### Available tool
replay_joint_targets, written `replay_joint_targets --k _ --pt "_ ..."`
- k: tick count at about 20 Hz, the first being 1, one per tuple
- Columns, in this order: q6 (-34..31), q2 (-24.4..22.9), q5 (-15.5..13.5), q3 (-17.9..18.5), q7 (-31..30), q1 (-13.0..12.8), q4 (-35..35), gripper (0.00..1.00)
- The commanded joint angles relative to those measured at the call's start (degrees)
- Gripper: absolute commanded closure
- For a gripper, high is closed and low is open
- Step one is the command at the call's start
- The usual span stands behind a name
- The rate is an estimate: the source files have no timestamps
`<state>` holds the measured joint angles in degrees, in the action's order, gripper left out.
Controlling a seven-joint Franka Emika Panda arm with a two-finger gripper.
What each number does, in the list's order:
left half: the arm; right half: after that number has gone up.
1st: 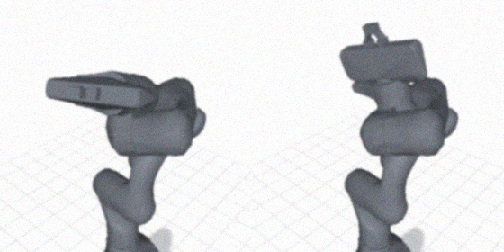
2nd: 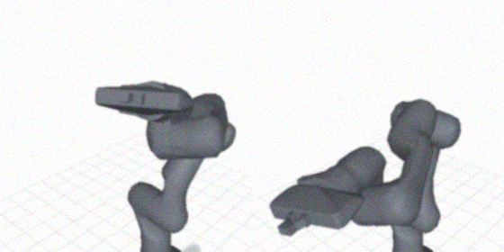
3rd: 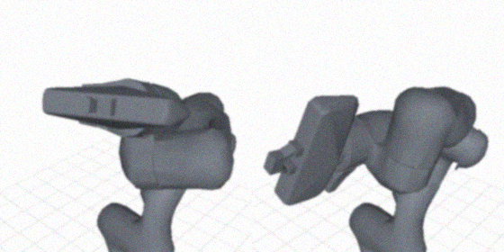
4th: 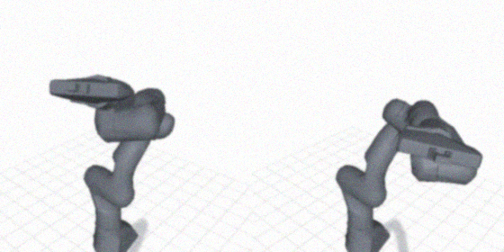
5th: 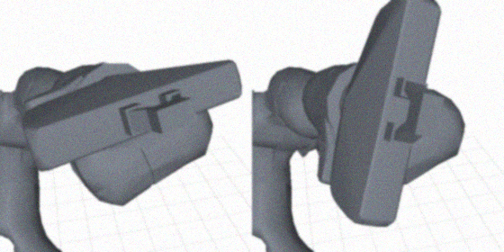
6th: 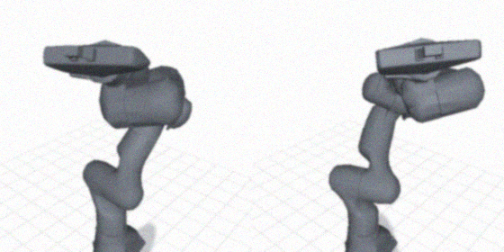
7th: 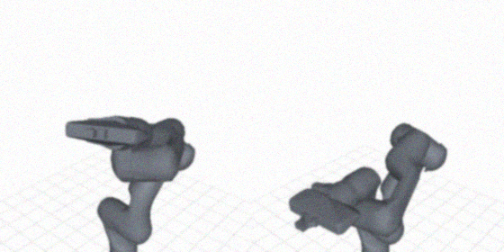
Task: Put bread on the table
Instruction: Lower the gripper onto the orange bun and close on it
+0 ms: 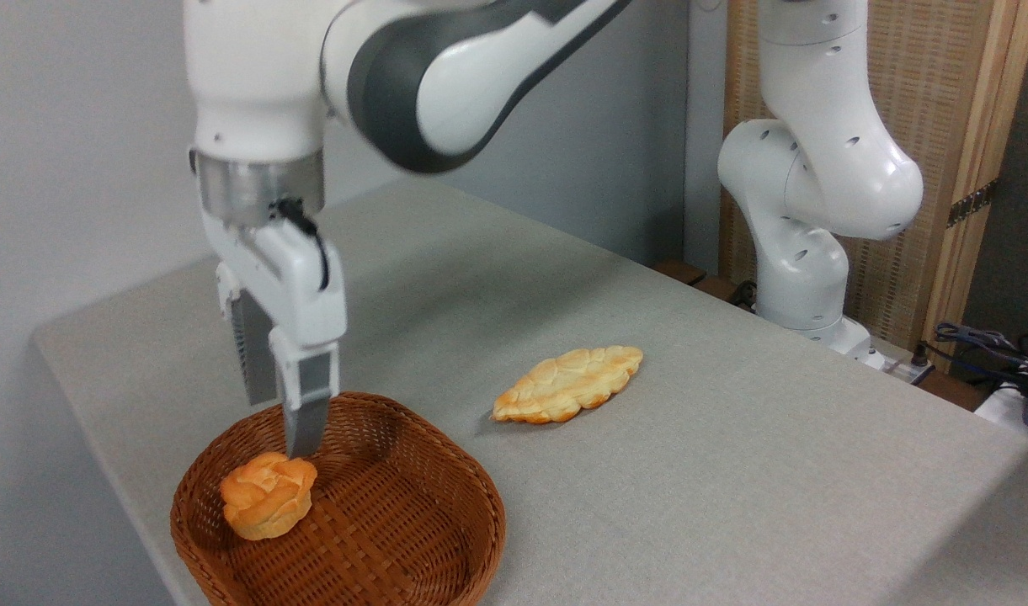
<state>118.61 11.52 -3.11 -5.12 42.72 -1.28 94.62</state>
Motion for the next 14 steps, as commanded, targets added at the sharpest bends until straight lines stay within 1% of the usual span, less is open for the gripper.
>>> replay_joint_targets --k 1,2,5,11,13,14 --pt "1.5 2.5 0.7 -1.3 0.2 0.0 -0.6 0.0" --pt "3.1 3.6 0.8 -2.4 0.3 0.0 -0.6 0.0" --pt "6.8 4.6 0.8 -2.9 0.5 0.1 0.8 0.0" --pt "6.8 5.6 1.0 -3.0 1.7 0.0 1.0 0.0" --pt "6.8 5.6 2.9 -3.0 3.6 0.1 1.0 0.0" --pt "6.8 5.6 4.4 -3.0 3.9 0.1 1.1 0.0"
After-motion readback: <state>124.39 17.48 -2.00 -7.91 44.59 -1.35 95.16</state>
